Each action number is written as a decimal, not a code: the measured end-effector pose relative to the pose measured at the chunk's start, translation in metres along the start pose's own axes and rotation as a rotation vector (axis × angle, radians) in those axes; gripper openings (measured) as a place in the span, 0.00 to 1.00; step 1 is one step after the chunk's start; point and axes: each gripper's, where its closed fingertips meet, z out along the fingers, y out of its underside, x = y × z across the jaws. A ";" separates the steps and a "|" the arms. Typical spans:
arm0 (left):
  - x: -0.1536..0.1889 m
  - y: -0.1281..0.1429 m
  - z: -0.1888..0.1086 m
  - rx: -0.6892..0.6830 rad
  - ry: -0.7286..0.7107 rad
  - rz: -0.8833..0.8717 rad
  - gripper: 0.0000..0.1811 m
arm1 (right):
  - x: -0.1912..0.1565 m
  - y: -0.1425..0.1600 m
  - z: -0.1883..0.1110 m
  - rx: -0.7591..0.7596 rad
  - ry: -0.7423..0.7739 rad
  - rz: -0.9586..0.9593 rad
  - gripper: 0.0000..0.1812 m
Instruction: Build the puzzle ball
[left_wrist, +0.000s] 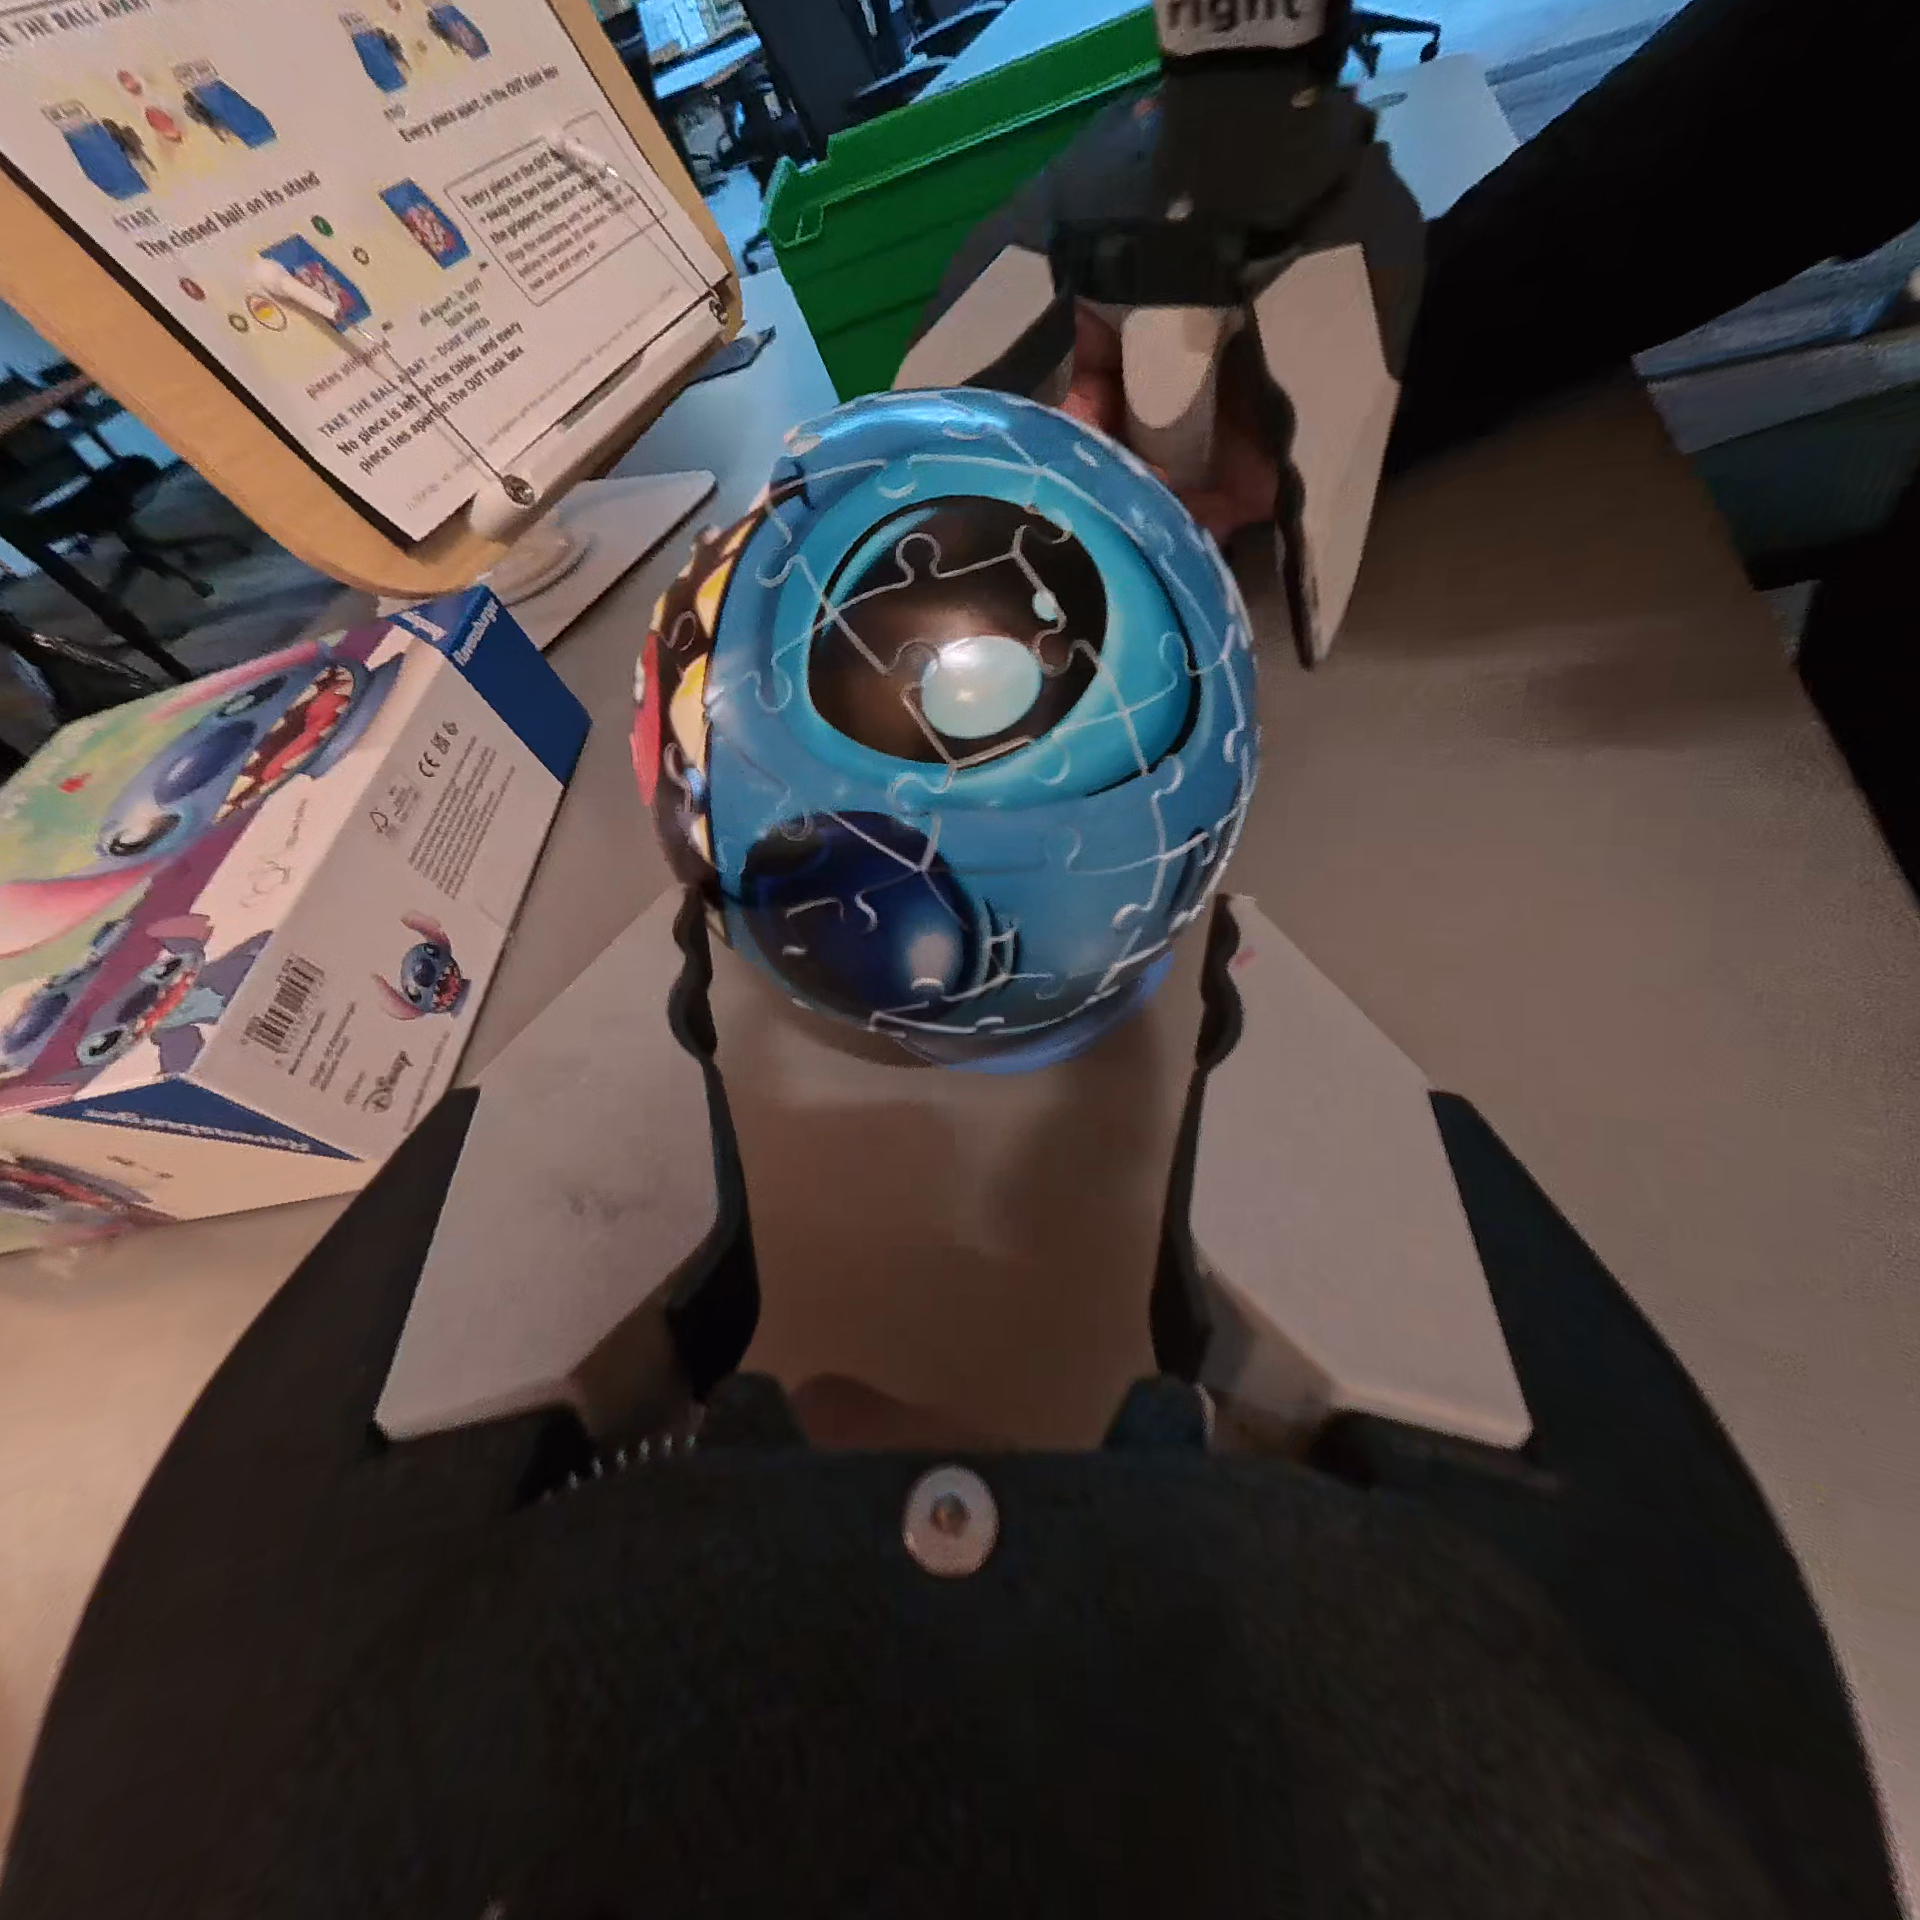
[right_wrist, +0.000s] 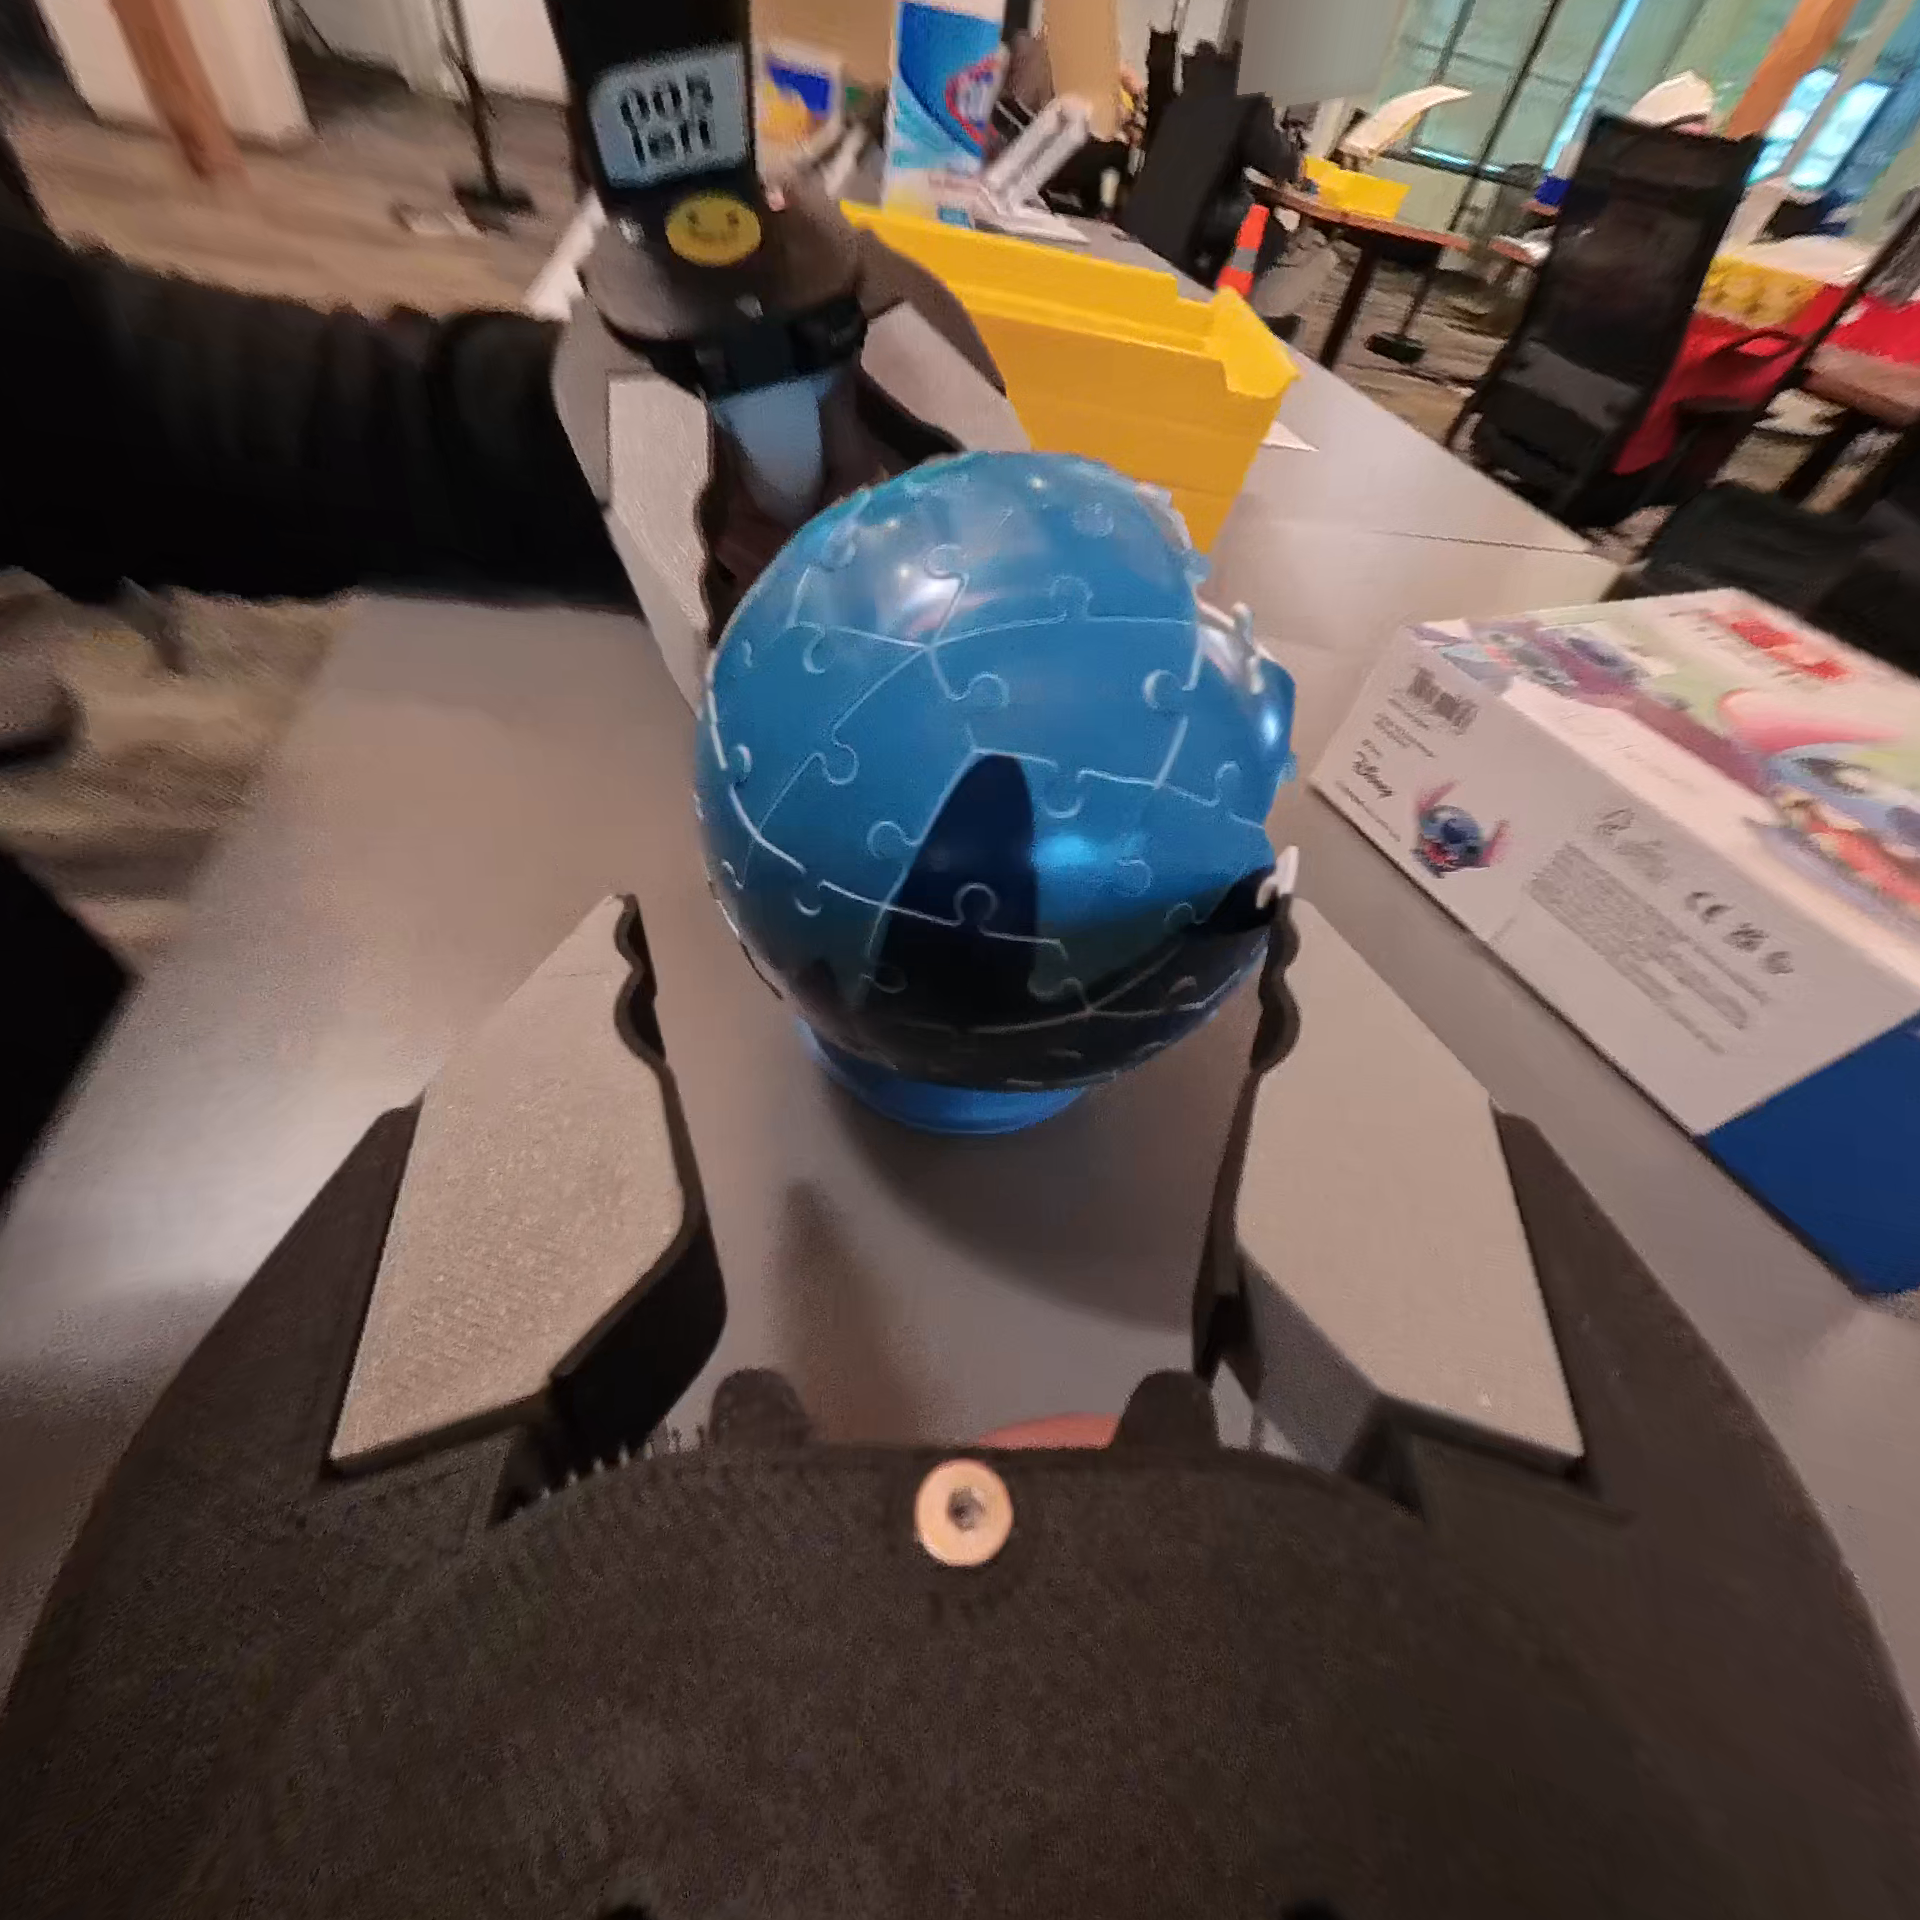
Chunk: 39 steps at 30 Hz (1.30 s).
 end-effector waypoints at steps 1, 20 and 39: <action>-0.003 0.001 0.002 -0.005 -0.021 0.015 0.51 | 0.001 0.002 0.003 -0.023 0.038 -0.043 0.63; -0.012 -0.026 0.008 -0.271 0.156 -0.438 0.56 | 0.011 -0.006 0.008 0.004 -0.080 0.426 0.62; 0.002 -0.014 0.013 -0.992 0.500 -0.545 0.55 | 0.016 -0.003 -0.002 0.131 -0.188 1.065 0.61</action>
